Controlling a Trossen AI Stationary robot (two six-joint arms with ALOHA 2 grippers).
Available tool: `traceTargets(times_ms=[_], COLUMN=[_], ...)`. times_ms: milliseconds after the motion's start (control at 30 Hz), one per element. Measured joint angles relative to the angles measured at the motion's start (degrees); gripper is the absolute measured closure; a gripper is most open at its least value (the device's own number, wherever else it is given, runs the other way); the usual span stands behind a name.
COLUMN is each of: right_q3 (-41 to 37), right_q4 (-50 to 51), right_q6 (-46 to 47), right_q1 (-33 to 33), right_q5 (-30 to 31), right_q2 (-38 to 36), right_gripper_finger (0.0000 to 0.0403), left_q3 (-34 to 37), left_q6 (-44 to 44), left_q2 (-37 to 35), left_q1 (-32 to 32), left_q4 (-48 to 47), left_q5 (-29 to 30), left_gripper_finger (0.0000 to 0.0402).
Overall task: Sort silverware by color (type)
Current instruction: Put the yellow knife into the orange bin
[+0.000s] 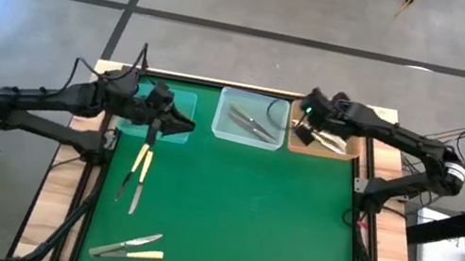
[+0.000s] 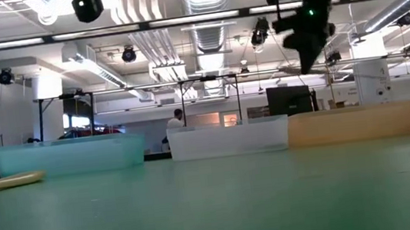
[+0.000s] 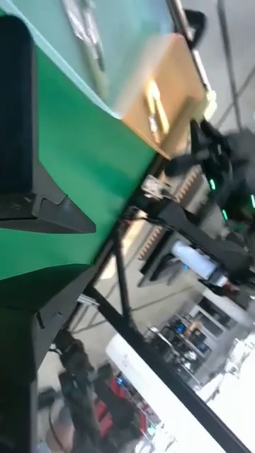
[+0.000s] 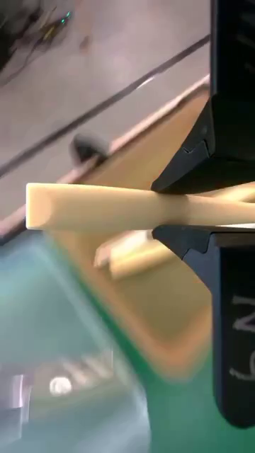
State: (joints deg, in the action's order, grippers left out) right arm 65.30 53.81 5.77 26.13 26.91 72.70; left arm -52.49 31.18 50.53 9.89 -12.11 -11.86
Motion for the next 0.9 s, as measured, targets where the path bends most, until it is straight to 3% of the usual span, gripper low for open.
traceTargets(times_ms=[100,233,500,900], right_q3=[-4.82,-9.33,-11.94,-8.23], right_q4=[-5.14,-11.6,-17.22,-14.92], right_q6=[-4.72,-10.86,-19.46,-12.35], right_q1=[5.0,8.85,11.07,11.01], right_q5=[0.64,-3.09,-5.48,-5.51], right_q2=[-0.45,-0.09,-0.19,-0.19], right_gripper_finger=[0.0361,0.0361,0.036,0.0223], left_q3=[0.02,0.02,0.02,0.01], left_q6=[0.0,0.3,4.37,6.95], left_q2=[2.37,5.4,11.36,14.85], left_q1=[0.0,0.0,0.02,0.0], left_q4=[4.69,9.7,9.86,9.67], left_q5=[-0.01,0.08,6.45,6.4], left_gripper_finger=[0.0338,0.0338,0.0338,0.0338])
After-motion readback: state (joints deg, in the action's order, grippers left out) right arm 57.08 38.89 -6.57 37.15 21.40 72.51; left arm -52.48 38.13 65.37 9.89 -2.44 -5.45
